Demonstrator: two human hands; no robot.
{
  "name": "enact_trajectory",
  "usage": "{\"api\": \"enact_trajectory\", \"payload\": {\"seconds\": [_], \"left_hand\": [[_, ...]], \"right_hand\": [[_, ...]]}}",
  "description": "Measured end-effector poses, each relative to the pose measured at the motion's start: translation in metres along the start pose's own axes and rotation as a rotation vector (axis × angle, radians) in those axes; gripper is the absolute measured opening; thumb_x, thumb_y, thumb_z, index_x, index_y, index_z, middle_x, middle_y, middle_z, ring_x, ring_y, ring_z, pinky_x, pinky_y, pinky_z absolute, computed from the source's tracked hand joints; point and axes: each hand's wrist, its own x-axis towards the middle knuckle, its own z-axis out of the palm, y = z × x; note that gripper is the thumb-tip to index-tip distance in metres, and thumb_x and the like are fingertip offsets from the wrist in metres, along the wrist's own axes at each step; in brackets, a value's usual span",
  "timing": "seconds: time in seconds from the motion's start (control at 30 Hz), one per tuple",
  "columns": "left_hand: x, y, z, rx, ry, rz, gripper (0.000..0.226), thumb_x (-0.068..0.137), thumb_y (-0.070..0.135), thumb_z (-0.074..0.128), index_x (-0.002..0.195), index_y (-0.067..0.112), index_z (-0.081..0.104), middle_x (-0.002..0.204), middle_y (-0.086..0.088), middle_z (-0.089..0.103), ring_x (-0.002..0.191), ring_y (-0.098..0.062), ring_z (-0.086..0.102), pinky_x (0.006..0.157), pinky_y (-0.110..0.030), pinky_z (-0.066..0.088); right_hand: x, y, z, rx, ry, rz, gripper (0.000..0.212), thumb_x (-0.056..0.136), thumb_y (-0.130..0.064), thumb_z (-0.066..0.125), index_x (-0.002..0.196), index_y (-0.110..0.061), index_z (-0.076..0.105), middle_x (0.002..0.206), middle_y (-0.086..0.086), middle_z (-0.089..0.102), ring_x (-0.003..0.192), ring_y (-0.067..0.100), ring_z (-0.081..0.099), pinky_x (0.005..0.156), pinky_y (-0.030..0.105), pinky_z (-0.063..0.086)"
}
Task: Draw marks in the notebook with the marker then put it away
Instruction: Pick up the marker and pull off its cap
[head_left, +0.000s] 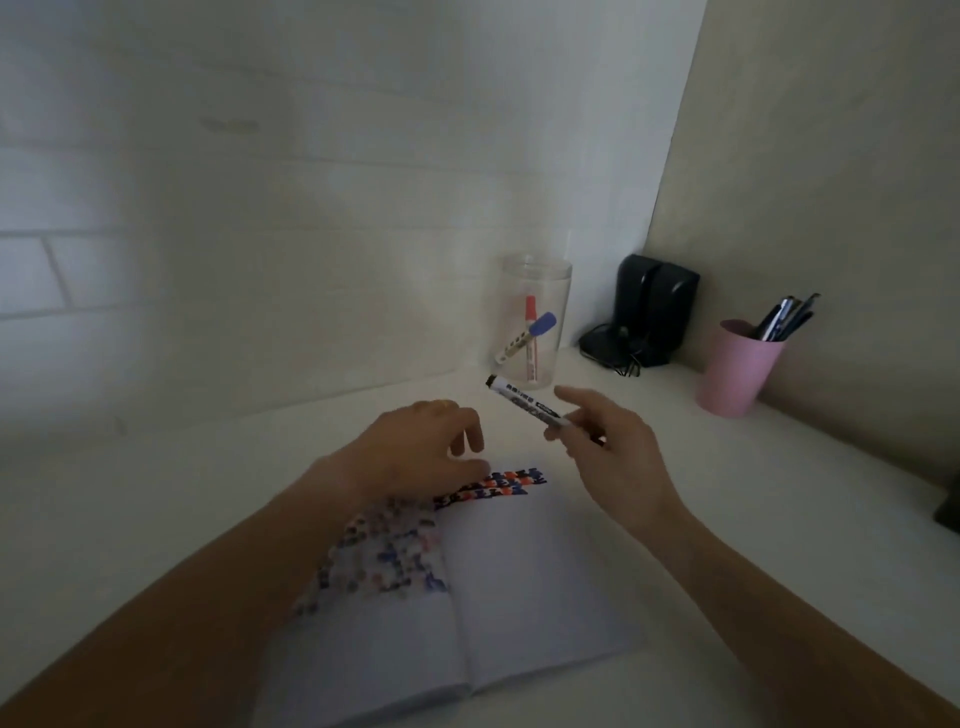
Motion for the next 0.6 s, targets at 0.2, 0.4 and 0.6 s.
{"api": "enact_trajectory", "payload": {"seconds": [0.2,0.4,0.6], "left_hand": [[-0.002,-0.003,0.025,-0.013,0.072,0.08,0.029,0.086,0.056,0.058,0.107,0.036,0.058,0.097,0.015,0.058,0.08,-0.004,0.053,0.074,-0.026,0.044],[-0.007,0.003,0.031,-0.012,0.26,0.183,0.033,0.094,0.054,0.046,0.121,0.038,0.054,0.102,0.02,0.055,0.08,0.002,0.046,0.072,-0.02,0.036],[-0.01,0.01,0.024,-0.056,0.416,0.288,0.04,0.089,0.061,0.056,0.115,0.031,0.063,0.091,0.021,0.061,0.071,0.001,0.047,0.064,-0.004,0.03]], "right_hand": [[-0.006,0.014,-0.002,0.767,-0.152,0.322,0.018,0.093,-0.016,0.065,0.105,-0.013,0.079,0.081,0.005,0.061,0.076,0.016,0.061,0.073,0.026,0.058],[-0.005,0.018,-0.006,0.896,-0.155,0.352,0.02,0.088,-0.01,0.069,0.106,-0.006,0.077,0.091,0.007,0.076,0.076,0.015,0.07,0.073,0.026,0.06],[-0.011,0.017,0.001,0.971,-0.18,0.351,0.028,0.081,-0.009,0.072,0.106,0.004,0.073,0.1,0.019,0.078,0.088,0.024,0.076,0.079,0.025,0.062]]}}
